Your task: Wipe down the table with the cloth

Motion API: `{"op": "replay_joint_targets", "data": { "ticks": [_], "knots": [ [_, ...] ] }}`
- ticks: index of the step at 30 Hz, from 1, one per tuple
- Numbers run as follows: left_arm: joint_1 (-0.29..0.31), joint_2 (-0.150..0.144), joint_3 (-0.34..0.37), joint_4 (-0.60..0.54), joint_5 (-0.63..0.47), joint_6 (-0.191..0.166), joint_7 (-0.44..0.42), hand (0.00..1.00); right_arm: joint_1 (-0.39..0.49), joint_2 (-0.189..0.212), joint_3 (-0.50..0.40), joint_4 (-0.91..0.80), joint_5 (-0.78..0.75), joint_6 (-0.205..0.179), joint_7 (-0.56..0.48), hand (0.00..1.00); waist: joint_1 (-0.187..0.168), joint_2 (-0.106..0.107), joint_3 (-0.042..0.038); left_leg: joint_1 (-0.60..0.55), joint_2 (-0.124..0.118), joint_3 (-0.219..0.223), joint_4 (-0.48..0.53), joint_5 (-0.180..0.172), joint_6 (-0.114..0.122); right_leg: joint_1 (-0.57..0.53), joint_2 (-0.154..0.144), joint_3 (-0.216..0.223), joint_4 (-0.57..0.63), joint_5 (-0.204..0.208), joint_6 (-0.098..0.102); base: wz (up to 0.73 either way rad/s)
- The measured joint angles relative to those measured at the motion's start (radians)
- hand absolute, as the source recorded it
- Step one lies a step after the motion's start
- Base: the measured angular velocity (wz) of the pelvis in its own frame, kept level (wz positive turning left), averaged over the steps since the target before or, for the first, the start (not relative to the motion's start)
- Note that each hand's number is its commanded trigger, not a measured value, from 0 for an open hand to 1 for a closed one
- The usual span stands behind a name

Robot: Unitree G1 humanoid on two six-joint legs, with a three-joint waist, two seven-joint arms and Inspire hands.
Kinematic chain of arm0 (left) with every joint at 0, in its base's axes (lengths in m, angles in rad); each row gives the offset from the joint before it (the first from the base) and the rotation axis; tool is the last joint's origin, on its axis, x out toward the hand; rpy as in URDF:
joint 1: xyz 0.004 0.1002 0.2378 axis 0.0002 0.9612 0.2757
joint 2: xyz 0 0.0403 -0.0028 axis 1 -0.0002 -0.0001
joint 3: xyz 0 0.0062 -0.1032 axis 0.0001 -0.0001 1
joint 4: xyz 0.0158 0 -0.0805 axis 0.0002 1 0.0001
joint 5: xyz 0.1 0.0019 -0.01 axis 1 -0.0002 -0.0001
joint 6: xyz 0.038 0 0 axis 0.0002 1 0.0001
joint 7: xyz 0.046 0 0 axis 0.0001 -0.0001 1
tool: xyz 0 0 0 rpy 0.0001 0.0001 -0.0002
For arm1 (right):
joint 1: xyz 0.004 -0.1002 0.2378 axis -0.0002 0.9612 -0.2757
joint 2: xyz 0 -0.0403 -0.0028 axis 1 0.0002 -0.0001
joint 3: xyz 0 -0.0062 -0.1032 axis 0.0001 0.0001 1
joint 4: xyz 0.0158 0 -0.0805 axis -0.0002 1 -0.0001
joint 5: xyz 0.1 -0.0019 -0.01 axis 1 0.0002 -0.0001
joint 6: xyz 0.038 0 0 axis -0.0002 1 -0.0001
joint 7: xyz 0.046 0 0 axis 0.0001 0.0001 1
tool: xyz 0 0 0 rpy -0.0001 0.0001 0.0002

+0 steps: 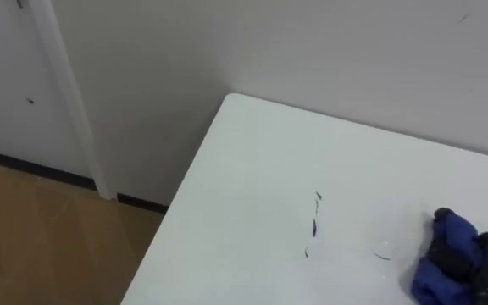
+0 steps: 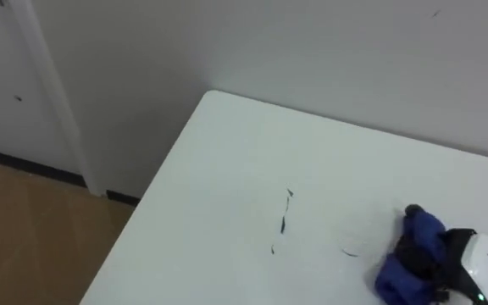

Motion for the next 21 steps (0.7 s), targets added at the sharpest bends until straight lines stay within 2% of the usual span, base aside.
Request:
{"op": "replay_joint_targets", "data": {
  "ticks": [1,2,3,4,6,7,10,11,12,13,14,15,16,17,18,19,20,21],
  "knots": [
    [-0.026,-0.010,-0.029,0.001,-0.016,0.000,0.004,0.00,-0.007,0.007,0.048,-0.050,-0.037,0.044,0.023,1.00,0.028,0.003,0.0010,0.002,0.003,0.008,-0.006,-0.001,-0.001,-0.011,0.010,-0.002,-0.001,0.011,-0.008,-0.74],
    [-0.036,-0.012,-0.044,0.001,-0.027,0.002,0.005,0.00,-0.016,0.014,0.079,-0.077,-0.059,0.065,0.037,1.00,0.041,0.003,0.0020,0.006,0.004,0.007,-0.011,-0.001,-0.001,-0.016,0.016,-0.003,-0.002,0.016,-0.013,-1.02],
    [-0.054,-0.019,-0.067,0.002,-0.044,0.004,0.005,0.00,-0.035,0.039,0.150,-0.148,-0.106,0.104,0.082,1.00,0.059,0.005,0.0024,0.006,0.007,-0.002,-0.011,-0.003,-0.004,-0.028,0.027,-0.006,-0.002,0.025,-0.026,-0.98],
    [-0.077,-0.031,-0.074,0.004,-0.044,0.004,0.005,0.00,-0.049,0.069,0.230,-0.211,-0.169,0.126,0.128,1.00,0.074,0.006,0.0034,0.006,0.009,-0.028,-0.011,-0.005,-0.005,-0.033,0.032,-0.014,-0.005,0.031,-0.036,-0.82],
    [-0.117,-0.057,-0.080,0.012,-0.045,0.000,0.005,0.00,-0.066,0.100,0.340,-0.286,-0.251,0.135,0.187,1.00,0.088,0.009,0.0053,0.006,0.011,-0.055,-0.015,-0.008,-0.008,-0.035,0.039,-0.031,-0.004,0.033,-0.040,-0.13],
    [-0.131,-0.074,-0.084,0.009,-0.047,-0.004,0.005,0.00,-0.088,0.128,0.398,-0.306,-0.289,0.132,0.221,1.00,0.096,0.014,0.0099,0.005,0.010,-0.060,-0.016,-0.008,-0.009,-0.035,0.042,-0.031,-0.004,0.032,-0.042,0.17],
    [-0.120,-0.083,-0.120,-0.015,-0.068,-0.008,0.005,0.00,-0.136,0.143,0.451,-0.323,-0.299,0.107,0.270,1.00,0.097,0.032,0.0219,-0.016,0.008,-0.085,-0.014,-0.006,-0.012,-0.043,0.039,-0.047,-0.005,0.019,-0.050,0.31],
    [-0.111,-0.081,-0.120,-0.022,-0.085,-0.006,0.005,0.00,-0.139,0.141,0.447,-0.322,-0.287,0.105,0.266,1.00,0.096,0.037,0.0248,-0.017,0.008,-0.088,-0.013,-0.006,-0.013,-0.043,0.037,-0.055,-0.005,0.016,-0.050,0.30],
    [-0.081,-0.074,-0.115,-0.032,-0.096,-0.004,0.005,0.00,-0.139,0.135,0.431,-0.299,-0.269,0.081,0.250,1.00,0.093,0.040,0.0239,-0.017,0.008,-0.088,-0.012,-0.006,-0.013,-0.043,0.037,-0.056,-0.004,0.009,-0.050,0.16],
    [-0.050,-0.062,-0.110,-0.034,-0.091,-0.003,0.006,0.00,-0.126,0.128,0.410,-0.277,-0.238,0.042,0.229,1.00,0.087,0.041,0.0231,-0.018,0.009,-0.088,-0.010,-0.006,-0.014,-0.042,0.037,-0.059,-0.005,0.005,-0.050,0.12],
    [-0.035,-0.056,-0.103,-0.033,-0.087,-0.002,0.006,0.00,-0.122,0.127,0.400,-0.262,-0.227,0.019,0.214,1.00,0.079,0.042,0.0238,-0.018,0.009,-0.088,-0.009,-0.005,-0.014,-0.040,0.035,-0.061,-0.005,0.003,-0.049,0.15],
    [-0.013,-0.047,-0.083,-0.020,-0.080,-0.002,0.010,0.00,-0.114,0.125,0.367,-0.229,-0.202,-0.032,0.184,1.00,0.061,0.037,0.0215,-0.018,0.008,-0.086,-0.004,-0.004,-0.016,-0.039,0.029,-0.062,-0.006,-0.001,-0.047,0.29],
    [0.006,-0.044,-0.049,-0.016,-0.047,-0.001,0.012,0.00,-0.095,0.122,0.312,-0.197,-0.167,-0.078,0.149,1.00,0.044,0.032,0.0210,-0.024,0.006,-0.082,0.003,-0.004,-0.016,-0.035,0.024,-0.061,-0.012,-0.001,-0.043,0.39],
    [0.014,-0.042,-0.029,-0.012,-0.028,-0.002,0.014,0.00,-0.074,0.120,0.277,-0.191,-0.140,-0.096,0.132,1.00,0.031,0.025,0.0186,-0.027,0.005,-0.080,0.006,-0.003,-0.015,-0.029,0.023,-0.061,-0.020,0.001,-0.040,0.74],
    [0.021,-0.037,0.021,-0.003,0.020,-0.003,0.014,0.00,-0.010,0.110,0.191,-0.191,-0.100,-0.113,0.091,1.00,0.005,0.020,0.0205,-0.027,0.000,-0.070,0.006,0.006,-0.014,-0.023,0.017,-0.056,-0.031,0.001,-0.031,0.87],
    [0.028,-0.028,0.068,0.002,0.060,0.001,0.019,0.00,0.060,0.085,0.101,-0.182,-0.051,-0.121,0.041,1.00,-0.003,0.009,0.0137,-0.026,-0.006,-0.054,0.005,0.012,-0.010,-0.020,0.008,-0.051,-0.032,-0.004,-0.021,0.81],
    [0.039,-0.022,0.087,0.002,0.077,0.001,0.022,0.00,0.084,0.071,0.062,-0.167,-0.033,-0.125,0.019,1.00,-0.007,0.007,0.0098,-0.024,-0.008,-0.046,0.005,0.013,-0.009,-0.019,0.004,-0.048,-0.028,-0.007,-0.017,0.34],
    [0.063,-0.006,0.114,0.002,0.092,0.002,0.023,0.00,0.114,0.040,-0.008,-0.108,-0.009,-0.141,-0.016,1.00,-0.011,0.003,0.0051,-0.016,-0.009,-0.033,0.007,0.013,-0.008,-0.018,-0.002,-0.030,-0.011,-0.015,-0.010,-0.06]
  ]
}}
